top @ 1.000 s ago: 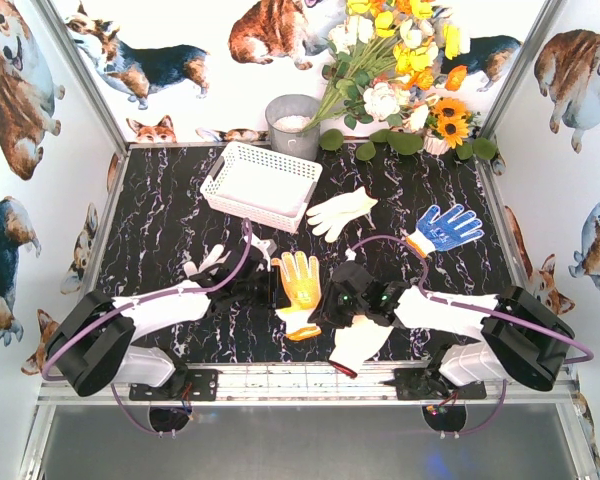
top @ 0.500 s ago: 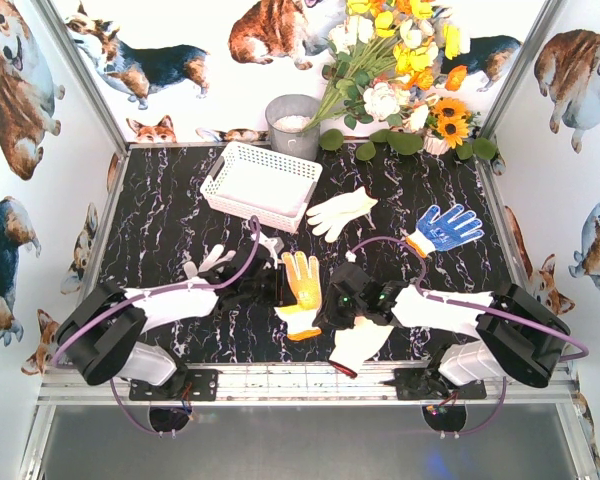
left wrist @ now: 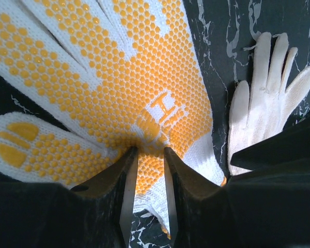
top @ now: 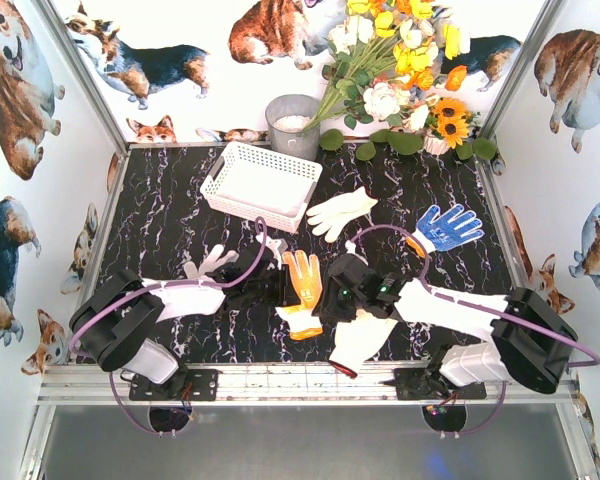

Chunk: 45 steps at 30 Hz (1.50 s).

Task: Put the gloves into the storage basket
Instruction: Pair the glove with the glove.

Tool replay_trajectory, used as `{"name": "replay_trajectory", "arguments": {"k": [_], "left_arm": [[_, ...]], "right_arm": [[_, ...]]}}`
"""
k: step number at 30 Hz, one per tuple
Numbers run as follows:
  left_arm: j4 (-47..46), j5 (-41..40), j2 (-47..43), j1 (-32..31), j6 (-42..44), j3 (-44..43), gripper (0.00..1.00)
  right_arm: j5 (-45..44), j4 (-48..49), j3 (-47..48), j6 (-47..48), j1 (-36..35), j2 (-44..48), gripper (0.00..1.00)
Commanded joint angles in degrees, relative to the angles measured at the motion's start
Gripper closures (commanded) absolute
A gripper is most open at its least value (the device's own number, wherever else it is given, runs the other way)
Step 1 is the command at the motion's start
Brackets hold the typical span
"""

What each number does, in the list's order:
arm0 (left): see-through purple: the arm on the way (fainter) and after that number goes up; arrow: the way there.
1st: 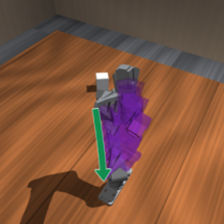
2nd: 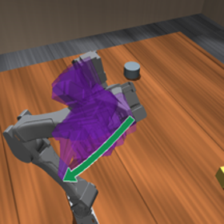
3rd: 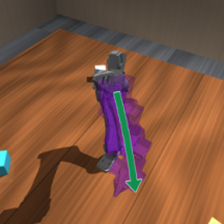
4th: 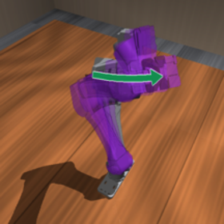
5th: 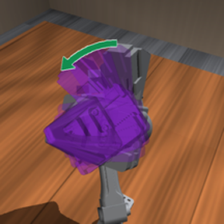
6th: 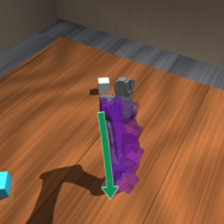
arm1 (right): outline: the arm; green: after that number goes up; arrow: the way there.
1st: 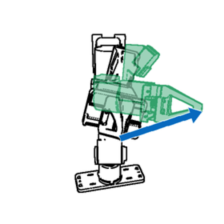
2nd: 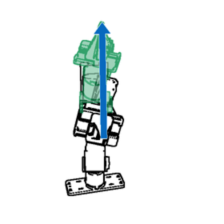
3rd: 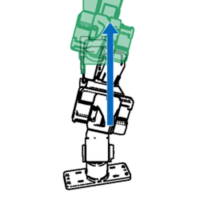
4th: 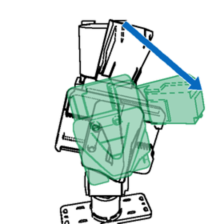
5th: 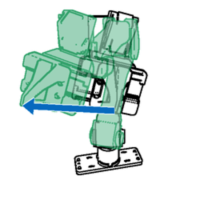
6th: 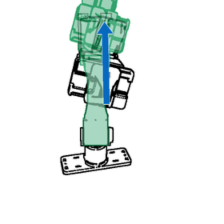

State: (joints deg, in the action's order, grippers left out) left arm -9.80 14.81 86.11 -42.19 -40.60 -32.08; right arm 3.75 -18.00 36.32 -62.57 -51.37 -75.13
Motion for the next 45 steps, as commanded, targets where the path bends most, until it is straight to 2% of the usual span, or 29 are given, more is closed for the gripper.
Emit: {"name": "replay_trajectory", "arguments": {"k": [1, 9, 12, 16, 20, 24, 29, 36, 39, 45], "left_arm": [[0.9, -1.2, 1.4, -0.4, 0.9, 0.4, 0.76], [7.0, -2.2, -2.3, -1.2, 2.2, -3.8, 0.71], [6.8, -2.8, -3.1, -1.5, 1.8, -3.1, 0.71], [2.1, -3.1, -0.7, -1.6, -0.1, 0.8, 0.74], [0.6, -3.4, -0.3, -1.7, -1.1, 3.0, 0.74], [3.5, -5.0, -3.8, -1.8, 0.0, 2.1, 0.7], [9.7, -7.2, -9.2, -1.9, 1.0, -0.9, 0.63], [15.3, -6.7, -17.4, -2.8, -2.2, 0.6, 0.48], [12.6, -4.9, -19.7, -3.9, -6.6, 4.2, 0.45], [2.2, -3.4, -16.9, -7.6, -14.8, 10.2, 0.52]], "right_arm": [[-3.4, -0.6, 2.6, 2.6, -0.1, 2.5, 0.63], [-0.2, 1.2, 3.7, 3.5, 1.8, -2.9, 0.62], [0.0, 2.1, 3.4, 3.3, 1.9, -4.6, 0.66], [-0.4, 1.7, 2.8, 2.9, 1.8, -5.5, 0.75], [-0.9, 1.7, 1.8, 3.0, 1.9, -5.2, 0.76], [0.4, 2.2, 2.2, 3.1, 1.8, -5.9, 0.76], [2.6, 4.3, 2.0, 1.4, 1.8, -4.8, 0.72], [3.7, 1.1, 2.5, 2.5, 1.9, 0.0, 0.6], [5.3, 2.1, 0.8, 2.3, 2.1, 1.1, 0.57], [11.3, 13.2, -6.3, -0.9, 3.4, 1.7, 0.53]]}}
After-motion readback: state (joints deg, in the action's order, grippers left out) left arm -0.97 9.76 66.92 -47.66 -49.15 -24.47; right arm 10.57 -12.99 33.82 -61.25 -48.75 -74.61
